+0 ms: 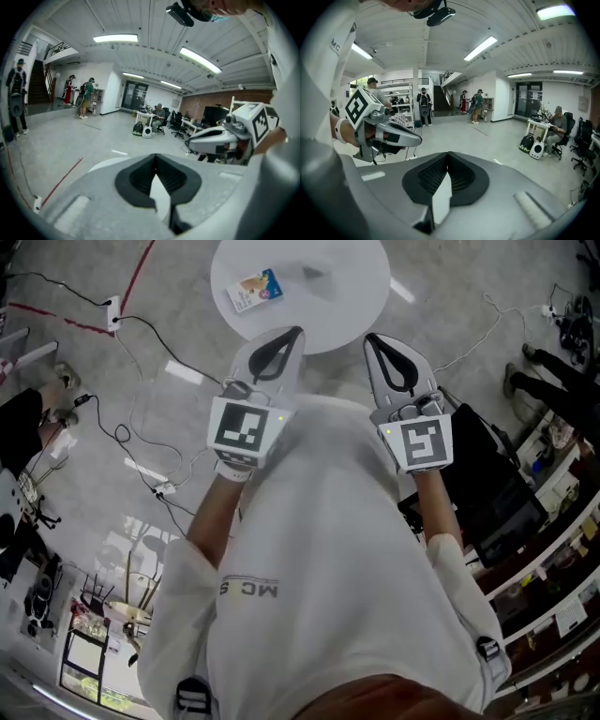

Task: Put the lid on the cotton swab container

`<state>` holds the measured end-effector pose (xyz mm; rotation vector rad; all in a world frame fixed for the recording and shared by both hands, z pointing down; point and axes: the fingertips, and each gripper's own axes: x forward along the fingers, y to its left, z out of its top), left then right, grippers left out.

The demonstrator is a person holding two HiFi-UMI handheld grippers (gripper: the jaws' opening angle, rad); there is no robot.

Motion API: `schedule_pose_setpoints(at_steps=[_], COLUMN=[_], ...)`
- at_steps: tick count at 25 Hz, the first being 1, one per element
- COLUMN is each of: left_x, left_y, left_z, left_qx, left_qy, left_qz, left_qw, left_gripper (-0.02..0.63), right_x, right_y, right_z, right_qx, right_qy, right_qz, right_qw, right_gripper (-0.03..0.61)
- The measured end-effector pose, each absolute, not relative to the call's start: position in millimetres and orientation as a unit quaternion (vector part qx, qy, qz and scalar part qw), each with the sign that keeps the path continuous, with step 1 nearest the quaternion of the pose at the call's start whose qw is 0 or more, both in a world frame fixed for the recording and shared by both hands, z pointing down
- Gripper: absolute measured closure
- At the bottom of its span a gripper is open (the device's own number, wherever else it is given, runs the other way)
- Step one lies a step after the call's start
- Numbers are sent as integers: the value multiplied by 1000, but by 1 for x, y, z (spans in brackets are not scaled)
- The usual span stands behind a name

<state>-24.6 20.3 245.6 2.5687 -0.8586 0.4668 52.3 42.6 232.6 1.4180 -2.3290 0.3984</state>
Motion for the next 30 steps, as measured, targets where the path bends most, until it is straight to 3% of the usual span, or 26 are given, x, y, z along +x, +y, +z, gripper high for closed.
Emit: schedule_pose_setpoints(at_steps=[30], left_x=[-13], left_y=[-100], left_z=[405], left_qx=[887], left_qy=[-320], left_qz=[212], left_qw=[257], left_gripper=[614], right_x=[44], right_y=[-109], right_z=[416], right_qx=[426], right_qy=[-840], right_qz=[151], right_qw=[300], right_gripper=[580])
